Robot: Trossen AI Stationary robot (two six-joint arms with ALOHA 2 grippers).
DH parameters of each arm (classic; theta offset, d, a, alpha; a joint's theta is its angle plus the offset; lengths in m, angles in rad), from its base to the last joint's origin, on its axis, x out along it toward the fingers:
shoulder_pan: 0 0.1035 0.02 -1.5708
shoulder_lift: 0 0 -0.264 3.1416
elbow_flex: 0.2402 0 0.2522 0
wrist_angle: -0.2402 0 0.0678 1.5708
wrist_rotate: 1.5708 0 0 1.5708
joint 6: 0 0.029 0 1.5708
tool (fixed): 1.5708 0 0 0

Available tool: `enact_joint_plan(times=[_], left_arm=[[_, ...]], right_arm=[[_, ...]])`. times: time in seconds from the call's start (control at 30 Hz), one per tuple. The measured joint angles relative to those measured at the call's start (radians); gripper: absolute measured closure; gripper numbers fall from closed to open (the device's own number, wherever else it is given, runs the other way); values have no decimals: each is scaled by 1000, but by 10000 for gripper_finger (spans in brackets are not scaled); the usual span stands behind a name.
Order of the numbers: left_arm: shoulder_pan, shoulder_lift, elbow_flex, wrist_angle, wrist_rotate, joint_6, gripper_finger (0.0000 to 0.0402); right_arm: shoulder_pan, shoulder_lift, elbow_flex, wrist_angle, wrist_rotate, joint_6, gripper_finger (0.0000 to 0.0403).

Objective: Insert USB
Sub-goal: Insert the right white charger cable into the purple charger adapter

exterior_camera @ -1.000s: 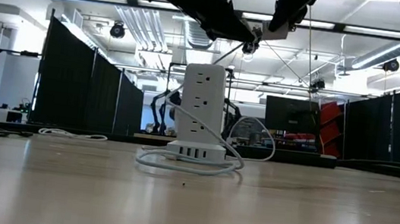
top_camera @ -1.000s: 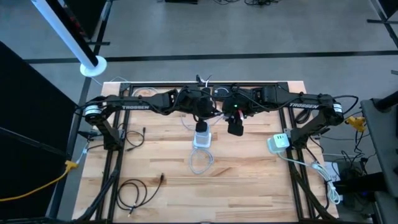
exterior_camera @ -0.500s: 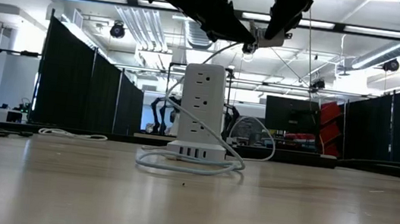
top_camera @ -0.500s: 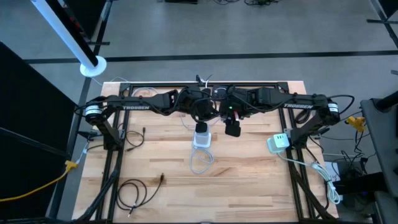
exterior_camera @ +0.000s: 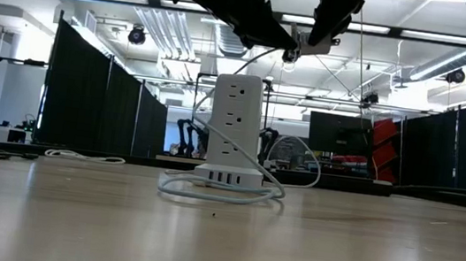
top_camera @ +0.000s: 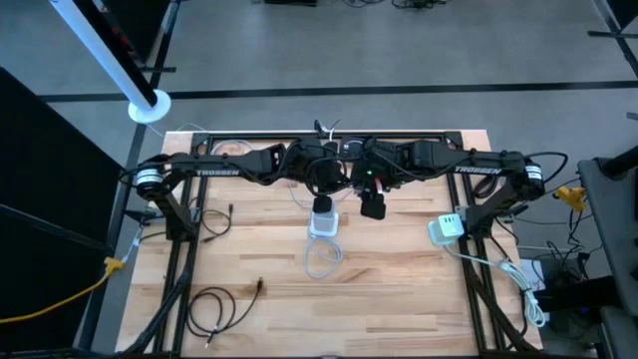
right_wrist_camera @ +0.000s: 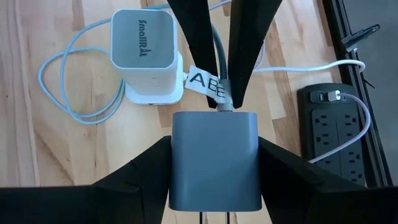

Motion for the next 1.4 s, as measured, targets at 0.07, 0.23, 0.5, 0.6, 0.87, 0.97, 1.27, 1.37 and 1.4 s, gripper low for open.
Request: enact_joint_plan(times=[0.07,0.23,0.5,0.6,0.87,0.97,1.27,1.37,1.4], left_arm=[[-1,0,0,0,14,0,385],[-3,0,0,0,24,23,385],[-3,0,0,6,68,89,385],[-3,0,0,6,73,93,385],[15,-11,2,22,77,118,385],[14,-18,2,4,76,127,385],[14,-59,7,17,62,87,355],[13,-85,10,6,56,62,305],[13,-90,10,-2,54,57,288]], right_arm=[[0,0,0,0,-16,-7,213],[0,0,0,4,-20,-31,213],[1,0,0,3,-21,-47,213],[3,0,0,3,-20,-46,213],[7,-13,0,8,9,-10,213],[12,-16,0,4,6,20,213],[29,-23,4,3,22,83,213],[29,-21,2,-4,16,103,213],[29,-24,2,-5,15,104,213]])
